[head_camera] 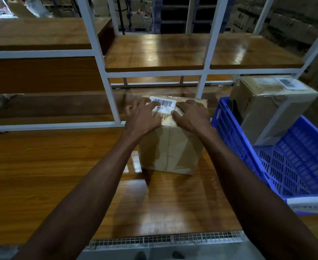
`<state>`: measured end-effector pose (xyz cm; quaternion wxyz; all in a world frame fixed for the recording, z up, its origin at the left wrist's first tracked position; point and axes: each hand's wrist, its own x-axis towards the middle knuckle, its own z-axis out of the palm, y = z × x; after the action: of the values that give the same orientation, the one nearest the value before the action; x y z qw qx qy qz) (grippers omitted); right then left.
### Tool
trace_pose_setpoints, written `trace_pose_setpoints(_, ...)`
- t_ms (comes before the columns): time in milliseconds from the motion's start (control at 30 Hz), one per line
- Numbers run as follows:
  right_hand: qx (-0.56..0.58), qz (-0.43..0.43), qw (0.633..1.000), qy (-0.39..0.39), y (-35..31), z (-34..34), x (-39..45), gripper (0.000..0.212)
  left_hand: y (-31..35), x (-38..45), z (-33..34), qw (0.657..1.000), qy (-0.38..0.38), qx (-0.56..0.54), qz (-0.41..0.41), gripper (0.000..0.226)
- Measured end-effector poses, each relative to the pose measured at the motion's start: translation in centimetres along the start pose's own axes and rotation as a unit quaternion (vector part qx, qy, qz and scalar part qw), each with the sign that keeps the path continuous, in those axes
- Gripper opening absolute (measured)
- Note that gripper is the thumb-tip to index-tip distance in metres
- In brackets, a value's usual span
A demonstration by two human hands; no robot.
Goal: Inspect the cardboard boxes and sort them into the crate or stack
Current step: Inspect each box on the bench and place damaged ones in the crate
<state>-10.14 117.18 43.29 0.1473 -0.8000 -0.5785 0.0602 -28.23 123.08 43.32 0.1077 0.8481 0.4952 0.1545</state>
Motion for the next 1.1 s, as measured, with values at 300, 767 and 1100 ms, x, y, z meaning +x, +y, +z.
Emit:
trace_pose_setpoints(300,0.018,0.042,0.998,-0.035,-2.4,-1.6,-2.4,0.052,-0.3,-2.0,0.1,0.999,0.019,-0.037,-0.001,0.04)
trace_pose_setpoints(767,0.166,0.069,0.981,0.07,-1.1,1.4,-6.6,0.048,-3.3,-3.1,4.1,0.954,0.123,-0.272,0.04,0.046)
trace_pose_setpoints(1100,0.226,0.083,0.969,0.057,-0.1,0.8,-6.1,0.049,-5.3,-7.6,8.5,0.826,0.004,-0.549,-0.131,0.075)
